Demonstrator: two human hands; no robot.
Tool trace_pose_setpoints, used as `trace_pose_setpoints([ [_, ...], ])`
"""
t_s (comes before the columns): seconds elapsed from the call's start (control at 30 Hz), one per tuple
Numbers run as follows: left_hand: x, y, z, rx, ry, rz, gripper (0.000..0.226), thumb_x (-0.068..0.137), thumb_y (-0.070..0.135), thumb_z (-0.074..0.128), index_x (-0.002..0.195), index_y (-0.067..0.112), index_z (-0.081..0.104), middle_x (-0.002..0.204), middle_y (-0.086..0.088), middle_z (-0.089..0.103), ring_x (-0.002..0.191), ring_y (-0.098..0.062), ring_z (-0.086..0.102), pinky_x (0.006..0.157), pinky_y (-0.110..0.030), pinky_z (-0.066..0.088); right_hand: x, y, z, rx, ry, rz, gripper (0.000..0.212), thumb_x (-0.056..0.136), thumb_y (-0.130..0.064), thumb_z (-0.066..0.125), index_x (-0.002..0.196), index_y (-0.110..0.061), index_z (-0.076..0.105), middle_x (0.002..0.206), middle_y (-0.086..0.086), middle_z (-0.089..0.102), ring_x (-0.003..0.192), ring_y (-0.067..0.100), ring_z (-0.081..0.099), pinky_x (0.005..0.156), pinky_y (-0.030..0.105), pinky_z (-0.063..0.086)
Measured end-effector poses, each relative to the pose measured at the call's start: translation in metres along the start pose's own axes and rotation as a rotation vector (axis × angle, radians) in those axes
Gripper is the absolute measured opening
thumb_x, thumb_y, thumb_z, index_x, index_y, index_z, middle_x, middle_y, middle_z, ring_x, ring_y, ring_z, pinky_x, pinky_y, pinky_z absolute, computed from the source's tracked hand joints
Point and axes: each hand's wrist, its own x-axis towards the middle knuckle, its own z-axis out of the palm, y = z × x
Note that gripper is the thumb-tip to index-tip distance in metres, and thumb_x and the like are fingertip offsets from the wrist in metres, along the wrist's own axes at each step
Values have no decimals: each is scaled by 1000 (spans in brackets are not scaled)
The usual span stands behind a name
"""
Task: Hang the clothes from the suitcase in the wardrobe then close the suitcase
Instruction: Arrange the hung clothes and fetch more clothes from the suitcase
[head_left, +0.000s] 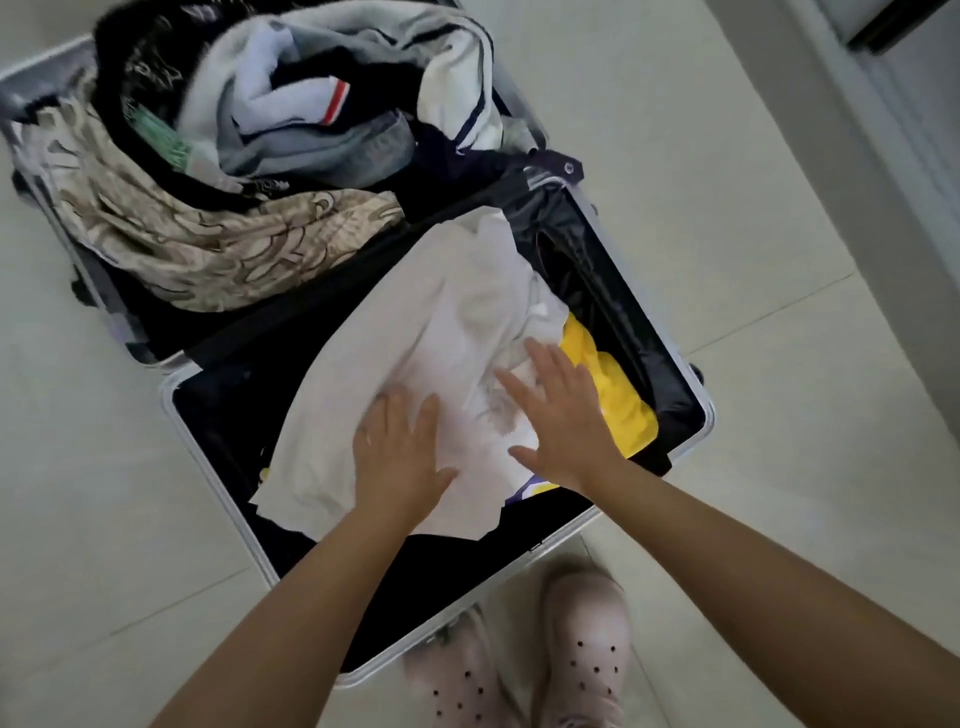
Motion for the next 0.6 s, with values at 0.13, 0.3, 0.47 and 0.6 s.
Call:
trace_pose_setpoints([
  [0.13, 30, -16, 36, 5, 56, 13, 122, 11, 40, 90, 118, 5, 45, 105, -22, 63, 94, -39, 61, 62, -43, 54, 22, 3, 25, -53, 40, -96, 94, 25, -42, 86, 110, -28, 51, 120, 15, 59, 110, 35, 50, 75, 45, 52],
  [0.3, 40, -33, 26, -53, 167, 171, 47, 52, 17, 85, 86, 0, 58, 79, -14, 63, 74, -35, 64, 41, -34, 49, 37, 4, 20, 171, 218, -130, 25, 41, -19, 67, 64, -11, 63, 60, 5, 56, 63, 26, 52, 48, 23, 32],
  [0.47, 19, -22, -6, -444, 164, -27, 21, 95, 15, 42, 90, 3, 58, 84, -11, 60, 86, -32, 54, 67, -32, 36, 12, 3, -24, 557, 124, 93, 36, 70, -22, 41, 84, 1, 64, 71, 12, 60, 68, 26, 56, 54, 28, 34],
  [0.6, -21, 0, -45, -594, 113, -53, 17, 99, 18, 34, 84, 11, 39, 59, 2, 38, 66, -25, 43, 57, -31, 20, -23, 2, -82, 810, 45, 188, 38, 71, -16, 38, 94, 2, 62, 59, -13, 42, 59, -6, 47, 54, 14, 33],
])
